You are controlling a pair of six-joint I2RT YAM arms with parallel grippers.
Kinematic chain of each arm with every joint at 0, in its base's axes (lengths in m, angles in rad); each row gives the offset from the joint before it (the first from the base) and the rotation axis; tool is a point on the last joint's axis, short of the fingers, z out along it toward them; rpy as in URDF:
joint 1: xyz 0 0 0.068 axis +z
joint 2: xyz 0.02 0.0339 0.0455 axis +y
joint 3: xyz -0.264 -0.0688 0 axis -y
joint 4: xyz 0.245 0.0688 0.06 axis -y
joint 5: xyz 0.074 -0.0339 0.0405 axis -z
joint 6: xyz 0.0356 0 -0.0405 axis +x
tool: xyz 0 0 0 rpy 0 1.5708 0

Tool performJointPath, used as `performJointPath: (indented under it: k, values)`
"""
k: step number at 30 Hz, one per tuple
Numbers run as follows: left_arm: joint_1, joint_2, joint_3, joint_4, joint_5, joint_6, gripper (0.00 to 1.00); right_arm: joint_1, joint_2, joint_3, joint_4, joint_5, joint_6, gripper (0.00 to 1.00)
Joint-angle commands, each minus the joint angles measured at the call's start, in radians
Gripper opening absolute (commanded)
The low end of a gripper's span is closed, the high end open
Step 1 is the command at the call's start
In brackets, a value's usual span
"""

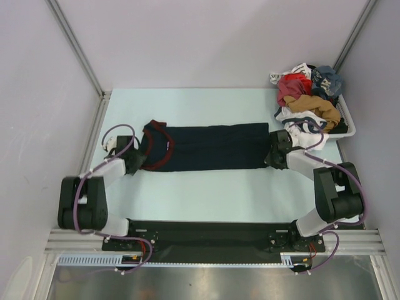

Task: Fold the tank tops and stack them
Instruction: Fold the tank top

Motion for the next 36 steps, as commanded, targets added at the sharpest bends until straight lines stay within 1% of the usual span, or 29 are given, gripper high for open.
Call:
performJointPath:
  k: [1,3,4,5,6,7,8,9,10,11,12,13,14,15,16,17,18,19,21,22,23,25,27,28,30,31,32,34,36]
  values:
    - [0.037,0.151,0.159,0.046,0.001,-0.019,0.53,0.036,-0.055,-0.029,-0.096,0.038,0.005,0.00]
    - [0.038,0.277,0.254,0.048,0.027,0.014,0.33,0.083,-0.118,-0.069,-0.132,0.028,0.018,0.00]
    - [0.038,0.324,0.381,0.014,0.037,0.021,0.18,0.108,-0.146,-0.095,-0.152,0.006,0.037,0.00]
    - [0.037,0.419,0.447,0.002,0.059,0.036,0.11,0.140,-0.202,-0.119,-0.156,-0.012,0.051,0.00]
    - [0.035,0.468,0.521,-0.018,0.073,0.036,0.02,0.175,-0.233,-0.138,-0.169,-0.034,0.067,0.00]
    - [0.032,0.519,0.667,-0.062,0.083,0.033,0.00,0.260,-0.261,-0.171,-0.213,-0.039,0.127,0.00]
    - [0.027,0.615,0.742,-0.071,0.117,0.033,0.00,0.310,-0.285,-0.184,-0.230,-0.051,0.158,0.00]
    - [0.018,0.665,0.815,-0.078,0.134,0.033,0.00,0.360,-0.336,-0.198,-0.259,-0.072,0.190,0.01]
    - [-0.012,0.714,0.971,-0.093,0.149,0.033,0.00,0.487,-0.356,-0.210,-0.270,-0.080,0.278,0.01]
    - [-0.028,0.819,1.057,-0.100,0.175,0.034,0.00,0.554,-0.376,-0.212,-0.270,-0.091,0.317,0.02]
    - [-0.067,0.875,1.149,-0.116,0.189,0.034,0.00,0.639,-0.393,-0.209,-0.268,-0.088,0.369,0.04]
    - [-0.091,0.931,1.343,-0.155,0.200,0.034,0.01,0.712,-0.392,-0.202,-0.259,-0.082,0.412,0.07]
    - [-0.114,1.044,1.438,-0.160,0.232,0.036,0.04,0.849,-0.384,-0.183,-0.239,-0.083,0.467,0.10]
    - [-0.161,1.102,1.530,-0.153,0.310,0.041,0.07,0.899,-0.370,-0.170,-0.201,-0.094,0.479,0.21]
    - [-0.183,1.157,1.699,-0.126,0.350,0.039,0.36,0.931,-0.323,-0.144,-0.204,-0.100,0.489,0.32]
    - [-0.201,1.256,1.779,-0.120,0.396,0.045,0.61,0.967,-0.301,-0.085,-0.219,-0.098,0.485,0.46]
    - [-0.218,1.298,1.855,-0.129,0.439,0.047,0.96,0.976,-0.281,-0.048,-0.272,-0.083,0.471,0.66]
    - [-0.220,1.320,1.930,-0.147,0.450,0.039,1.00,0.984,-0.272,-0.019,-0.297,-0.062,0.451,0.71]
    - [-0.203,1.285,1.876,-0.126,0.449,0.041,1.00,0.987,-0.301,0.035,-0.354,-0.004,0.407,0.80]
    - [-0.197,1.248,1.747,-0.077,0.441,0.048,1.00,0.982,-0.322,0.043,-0.354,0.004,0.385,0.82]
    - [-0.187,1.169,1.683,-0.062,0.424,0.063,1.00,0.975,-0.374,0.048,-0.350,0.003,0.365,0.84]
    - [-0.163,1.104,1.576,-0.090,0.361,0.131,1.00,0.924,-0.434,0.043,-0.340,-0.022,0.307,0.89]
    - [-0.137,1.036,1.546,-0.171,0.297,0.201,1.00,0.826,-0.451,0.038,-0.331,-0.086,0.238,0.89]
    - [-0.128,1.013,1.526,-0.243,0.231,0.212,1.00,0.786,-0.456,0.042,-0.331,-0.103,0.209,0.89]
    - [-0.085,0.928,1.454,-0.267,0.183,0.206,1.00,0.725,-0.451,0.051,-0.336,-0.140,0.163,0.89]
    - [-0.068,0.897,1.352,-0.229,0.177,0.199,1.00,0.664,-0.448,0.063,-0.337,-0.149,0.114,0.89]
    - [-0.054,0.847,1.301,-0.200,0.177,0.174,1.00,0.637,-0.442,0.068,-0.337,-0.158,0.095,0.89]
    - [-0.017,0.822,1.200,-0.114,0.186,0.154,1.00,0.552,-0.425,0.072,-0.328,-0.175,0.060,0.89]
    - [-0.002,0.841,1.207,-0.112,0.200,0.145,1.00,0.495,-0.396,0.075,-0.316,-0.198,0.006,0.89]
